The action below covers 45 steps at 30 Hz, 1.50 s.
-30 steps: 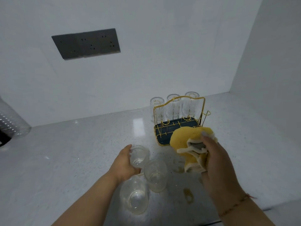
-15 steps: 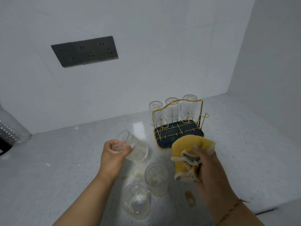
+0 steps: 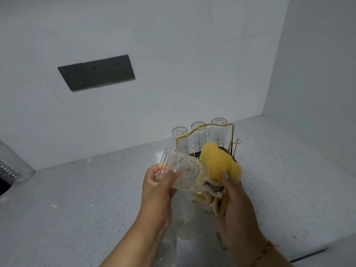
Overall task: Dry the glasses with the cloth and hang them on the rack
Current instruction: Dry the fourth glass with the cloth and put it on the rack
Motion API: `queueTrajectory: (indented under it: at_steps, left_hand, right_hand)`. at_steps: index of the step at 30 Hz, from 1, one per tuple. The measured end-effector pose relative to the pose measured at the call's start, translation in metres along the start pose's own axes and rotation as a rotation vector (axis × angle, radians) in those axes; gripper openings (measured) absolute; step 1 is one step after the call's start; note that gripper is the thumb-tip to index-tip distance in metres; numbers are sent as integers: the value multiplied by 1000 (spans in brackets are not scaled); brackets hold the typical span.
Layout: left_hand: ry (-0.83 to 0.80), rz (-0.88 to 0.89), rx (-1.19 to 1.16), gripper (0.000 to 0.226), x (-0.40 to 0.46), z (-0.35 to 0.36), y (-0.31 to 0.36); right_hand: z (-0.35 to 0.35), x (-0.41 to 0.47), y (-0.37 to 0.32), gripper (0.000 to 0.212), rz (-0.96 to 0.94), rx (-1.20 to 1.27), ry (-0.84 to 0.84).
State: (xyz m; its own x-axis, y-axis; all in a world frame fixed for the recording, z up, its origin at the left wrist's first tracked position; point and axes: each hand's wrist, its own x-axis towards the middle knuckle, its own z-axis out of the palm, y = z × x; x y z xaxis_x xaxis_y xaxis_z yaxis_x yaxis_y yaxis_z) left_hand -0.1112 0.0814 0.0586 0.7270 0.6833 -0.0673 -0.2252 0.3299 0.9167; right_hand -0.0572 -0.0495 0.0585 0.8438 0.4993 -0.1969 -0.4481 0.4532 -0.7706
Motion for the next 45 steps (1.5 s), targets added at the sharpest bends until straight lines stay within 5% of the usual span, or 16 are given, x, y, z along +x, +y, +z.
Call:
queueTrajectory:
  at_steps: [6, 12, 16, 21, 23, 27, 29, 31, 33, 36, 39, 42, 45]
  left_hand:
    - [-39, 8, -18, 75, -2, 18, 4]
    - [-59, 57, -57, 92, 8, 21, 13]
    - [-125, 86, -47, 63, 2, 29, 6]
    - [-195, 69, 217, 14, -19, 40, -3]
    - [-204, 38, 201, 23, -21, 41, 0]
    - [-182, 56, 61, 69, -18, 49, 16]
    - [-98, 43, 92, 65, -9, 48, 19]
    - [1, 85, 177, 59, 1, 43, 14]
    - [-28, 79, 276, 80, 5, 38, 11]
    - [-166, 70, 174, 60, -7, 55, 20]
    - [-332, 143, 107, 67, -13, 63, 29]
    - [-370, 202, 197, 67, -2, 67, 35]
    - [-273, 140, 302, 101, 5, 68, 31]
  right_hand:
    - [-12, -6, 1, 25, 86, -44, 53]
    - [-25, -7, -27, 22, -237, -170, 99]
    - [-14, -19, -34, 61, -385, -385, -70]
    - [10, -16, -16, 44, -958, -993, -226]
    - [12, -9, -24, 39, -869, -970, -210]
    - [10, 4, -48, 44, -232, -578, -172]
    - [8, -4, -38, 39, -289, -623, -180]
    - [14, -16, -22, 44, -651, -891, -208]
    - [14, -14, -15, 51, -805, -1016, -257]
    - [16, 7, -43, 35, -387, -729, -156]
    - [6, 21, -53, 51, 130, -143, -197]
    - [0, 16, -43, 50, -13, -51, -113]
    - [4, 9, -44, 47, -211, -82, -62]
